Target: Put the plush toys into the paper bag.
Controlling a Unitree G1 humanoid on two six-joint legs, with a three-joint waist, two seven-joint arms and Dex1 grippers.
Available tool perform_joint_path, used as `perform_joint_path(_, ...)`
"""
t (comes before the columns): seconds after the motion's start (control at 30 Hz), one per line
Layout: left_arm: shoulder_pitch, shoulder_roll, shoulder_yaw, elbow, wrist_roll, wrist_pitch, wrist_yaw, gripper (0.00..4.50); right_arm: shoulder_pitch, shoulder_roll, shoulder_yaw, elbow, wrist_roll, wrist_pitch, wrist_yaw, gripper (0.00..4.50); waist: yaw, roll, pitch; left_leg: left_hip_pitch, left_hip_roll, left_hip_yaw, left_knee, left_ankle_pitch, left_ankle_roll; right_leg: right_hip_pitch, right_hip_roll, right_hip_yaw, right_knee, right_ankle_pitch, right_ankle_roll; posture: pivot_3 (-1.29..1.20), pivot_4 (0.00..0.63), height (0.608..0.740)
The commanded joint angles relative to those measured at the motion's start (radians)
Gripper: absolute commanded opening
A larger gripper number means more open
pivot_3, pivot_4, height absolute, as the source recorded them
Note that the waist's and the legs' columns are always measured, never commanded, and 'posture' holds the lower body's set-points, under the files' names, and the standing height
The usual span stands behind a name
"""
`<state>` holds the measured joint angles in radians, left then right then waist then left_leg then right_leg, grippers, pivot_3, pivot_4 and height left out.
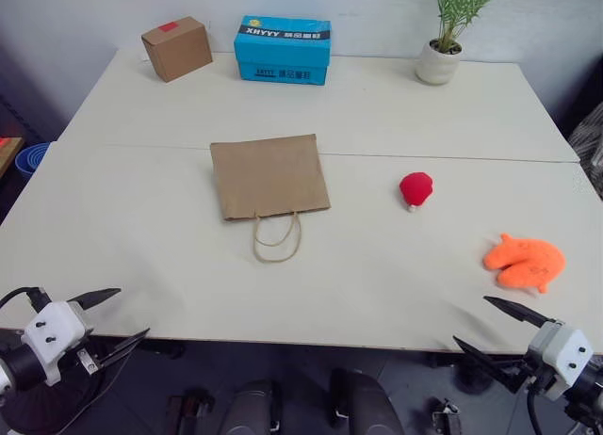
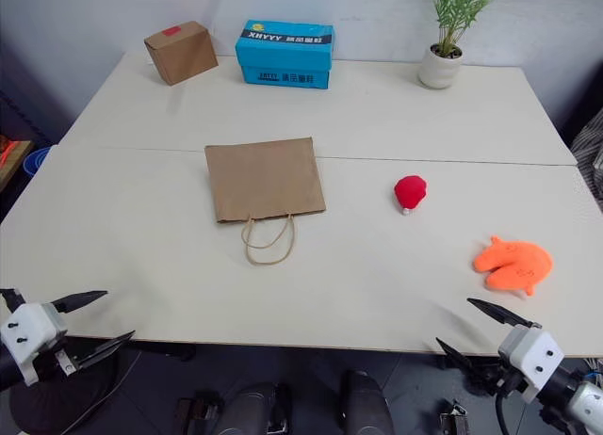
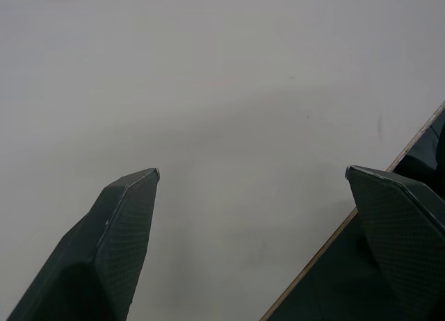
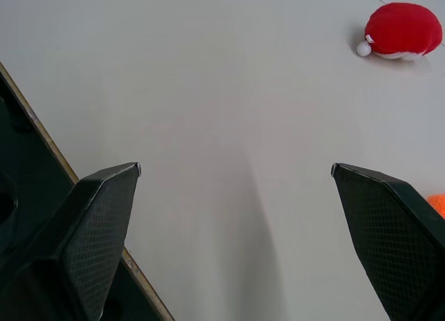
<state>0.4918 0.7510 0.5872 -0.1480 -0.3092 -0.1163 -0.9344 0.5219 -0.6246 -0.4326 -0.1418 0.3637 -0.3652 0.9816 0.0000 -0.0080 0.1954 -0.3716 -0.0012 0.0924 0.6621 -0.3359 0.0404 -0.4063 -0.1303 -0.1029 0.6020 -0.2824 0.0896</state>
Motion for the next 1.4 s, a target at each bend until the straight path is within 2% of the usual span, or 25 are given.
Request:
perform_joint_path(0.03,-0.012,0.006,-0.004,-0.083,-0.082,0.079,-0.009,4.5,-0.034,0.034,0.038,-0.043,0.066,0.023,-0.013,4.5,0.0,0.0,0.0,0.0,0.0,0.0,0.0,0.0,0.0,0.0,0.0,0.0,0.0,0.0,0.0,0.0,0.15,0.74)
perform_joint_path(0.13,-0.076,0.049,-0.039,-0.181,-0.18,0.247,-0.005,4.5,-0.095,0.068,0.083,-0.131,0.124,0.099,-0.061,4.5,-0.001,0.0,0.0,0.001,0.0,0.0,0.0,0.0,0.0,0.001,0.0,0.0,0.001,0.0,0.0,0.0,0.15,0.74)
perform_joint_path(0.23,-0.248,0.085,-0.135,-0.236,-0.172,0.348,0.058,4.5,-0.176,0.096,0.131,-0.206,0.143,0.163,-0.121,4.5,0.007,0.003,0.0,0.001,0.0,-0.001,0.002,0.003,-0.002,0.001,0.0,0.0,0.004,0.0,0.0,0.0,0.15,0.74)
perform_joint_path(0.4,-0.592,0.075,-0.417,-0.172,0.013,0.356,0.118,4.5,-0.31,0.139,0.222,-0.251,0.105,0.219,-0.195,4.5,0.019,0.005,0.0,0.001,-0.001,0.0,0.002,0.005,-0.007,0.0,0.0,0.0,0.007,0.0,0.0,0.0,0.15,0.74)
perform_joint_path(0.57,-0.828,0.018,-0.687,0.023,0.252,0.207,0.103,4.5,-0.369,0.165,0.26,-0.233,0.05,0.205,-0.236,4.5,0.022,0.005,0.0,0.0,-0.002,0.006,0.002,0.009,0.0,-0.001,0.005,-0.005,0.011,0.001,0.001,0.0,0.15,0.74)
perform_joint_path(0.73,-0.974,-0.114,-0.761,0.181,0.3,0.114,0.133,2.98,-0.364,0.178,0.266,-0.212,0.008,0.199,-0.27,4.5,0.021,0.004,0.0,-0.001,-0.001,0.01,0.005,0.008,0.002,-0.002,0.005,-0.003,0.01,0.002,0.004,0.0,0.15,0.74)
perform_joint_path(0.87,-1.041,-0.156,-0.77,0.272,0.29,0.071,0.098,1.69,-0.338,0.185,0.284,-0.22,-0.013,0.192,-0.276,4.5,0.023,0.003,0.0,0.0,-0.001,0.01,0.005,0.009,0.003,-0.002,0.004,-0.003,0.011,0.002,0.004,0.0,0.15,0.74)
perform_joint_path(0.97,-1.084,-0.169,-0.764,0.307,0.244,0.077,0.032,0.72,-0.338,0.185,0.313,-0.224,-0.03,0.209,-0.28,3.88,0.016,0.003,0.0,0.0,-0.001,0.011,0.005,0.009,0.003,-0.002,0.005,-0.002,0.012,0.002,0.004,0.0,0.15,0.74)
perform_joint_path(1.03,-1.133,-0.195,-0.751,0.321,0.19,0.102,-0.015,0.07,-0.355,0.189,0.357,-0.228,-0.048,0.236,-0.284,3.19,0.016,0.003,0.0,0.0,-0.001,0.011,0.006,0.009,0.003,-0.002,0.005,-0.002,0.013,0.002,0.004,0.0,0.15,0.74)
perform_joint_path(1.2,-1.224,-0.233,-0.736,0.355,0.138,0.144,-0.074,0.0,-0.413,0.212,0.421,-0.233,-0.072,0.292,-0.316,1.38,0.016,0.003,0.0,-0.001,-0.001,0.01,0.013,0.009,0.003,-0.002,0.004,-0.003,0.017,0.002,0.004,0.0,0.15,0.74)
perform_joint_path(1.3,-1.312,-0.283,-0.711,0.355,0.052,0.242,-0.102,0.0,-0.502,0.246,0.506,-0.217,-0.116,0.357,-0.344,0.27,0.014,0.003,0.0,-0.003,-0.001,0.009,0.017,0.008,0.004,-0.003,0.004,-0.003,0.018,0.002,0.004,0.0,0.15,0.74)
perform_joint_path(1.33,-1.336,-0.297,-0.702,0.354,0.04,0.263,-0.096,0.0,-0.521,0.261,0.522,-0.211,-0.12,0.376,-0.357,0.02,0.014,0.002,0.0,-0.004,0.0,0.009,0.019,0.008,0.004,-0.003,0.005,-0.003,0.019,0.002,0.004,0.0,0.15,0.74)
perform_joint_path(1.4,-1.359,-0.311,-0.689,0.352,0.029,0.29,-0.083,0.0,-0.55,0.279,0.539,-0.204,-0.128,0.398,-0.37,0.02,0.014,0.002,0.0,-0.005,0.0,0.007,0.02,0.008,0.004,-0.003,0.005,-0.003,0.02,0.002,0.004,0.0,0.15,0.74)
